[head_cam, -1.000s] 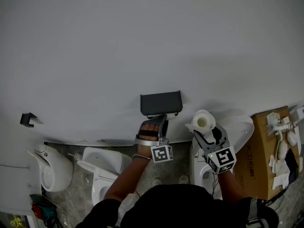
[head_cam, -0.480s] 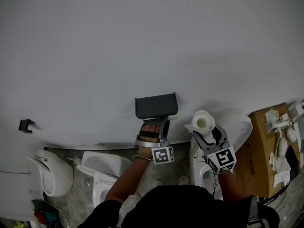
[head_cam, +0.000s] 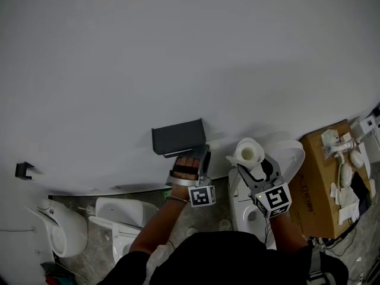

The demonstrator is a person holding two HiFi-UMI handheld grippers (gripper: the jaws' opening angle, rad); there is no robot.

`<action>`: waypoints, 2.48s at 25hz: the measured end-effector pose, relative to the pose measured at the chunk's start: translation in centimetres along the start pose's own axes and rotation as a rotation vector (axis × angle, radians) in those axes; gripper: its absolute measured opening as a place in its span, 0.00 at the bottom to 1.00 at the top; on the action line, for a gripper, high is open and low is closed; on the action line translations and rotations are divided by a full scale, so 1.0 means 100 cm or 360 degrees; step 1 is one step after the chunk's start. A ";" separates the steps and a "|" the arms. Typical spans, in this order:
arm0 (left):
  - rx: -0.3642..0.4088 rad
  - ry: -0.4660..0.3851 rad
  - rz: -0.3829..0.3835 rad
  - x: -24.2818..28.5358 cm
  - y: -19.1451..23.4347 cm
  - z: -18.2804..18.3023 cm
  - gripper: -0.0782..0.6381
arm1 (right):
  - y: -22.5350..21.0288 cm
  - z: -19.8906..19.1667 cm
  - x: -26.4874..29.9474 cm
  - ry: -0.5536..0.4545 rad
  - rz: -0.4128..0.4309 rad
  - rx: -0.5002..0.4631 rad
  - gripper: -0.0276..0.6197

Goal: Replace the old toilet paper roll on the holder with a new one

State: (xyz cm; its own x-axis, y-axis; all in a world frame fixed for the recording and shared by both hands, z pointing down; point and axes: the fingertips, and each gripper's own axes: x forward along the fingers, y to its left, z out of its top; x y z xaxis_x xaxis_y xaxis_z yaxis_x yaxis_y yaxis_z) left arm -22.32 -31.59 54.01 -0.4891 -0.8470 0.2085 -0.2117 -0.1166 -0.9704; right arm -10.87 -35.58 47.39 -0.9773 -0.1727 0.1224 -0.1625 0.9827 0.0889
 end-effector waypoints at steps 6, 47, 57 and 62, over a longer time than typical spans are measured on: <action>0.0009 -0.0079 -0.0026 0.006 0.003 0.029 0.33 | -0.019 0.000 -0.018 0.0002 -0.0076 -0.0008 0.44; -0.2173 -0.0628 0.0333 -0.150 0.135 -0.039 0.33 | 0.026 0.016 0.010 -0.0076 -0.0047 0.0131 0.44; -0.2196 -0.0564 0.0429 -0.169 0.134 -0.077 0.33 | 0.036 -0.005 0.045 -0.0068 0.0045 0.0459 0.44; -0.2228 -0.0500 0.0462 -0.180 0.126 -0.094 0.33 | 0.027 -0.020 0.059 -0.0129 0.0063 0.0946 0.44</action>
State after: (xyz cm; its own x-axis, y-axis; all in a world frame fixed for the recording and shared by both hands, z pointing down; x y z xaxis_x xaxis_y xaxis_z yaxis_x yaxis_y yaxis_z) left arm -24.17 -12.96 39.15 -0.4951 -0.8495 -0.1823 -0.8613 0.5074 -0.0254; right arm -16.79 -34.05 50.35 -0.9877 -0.1524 0.0363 -0.1507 0.8614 -0.4850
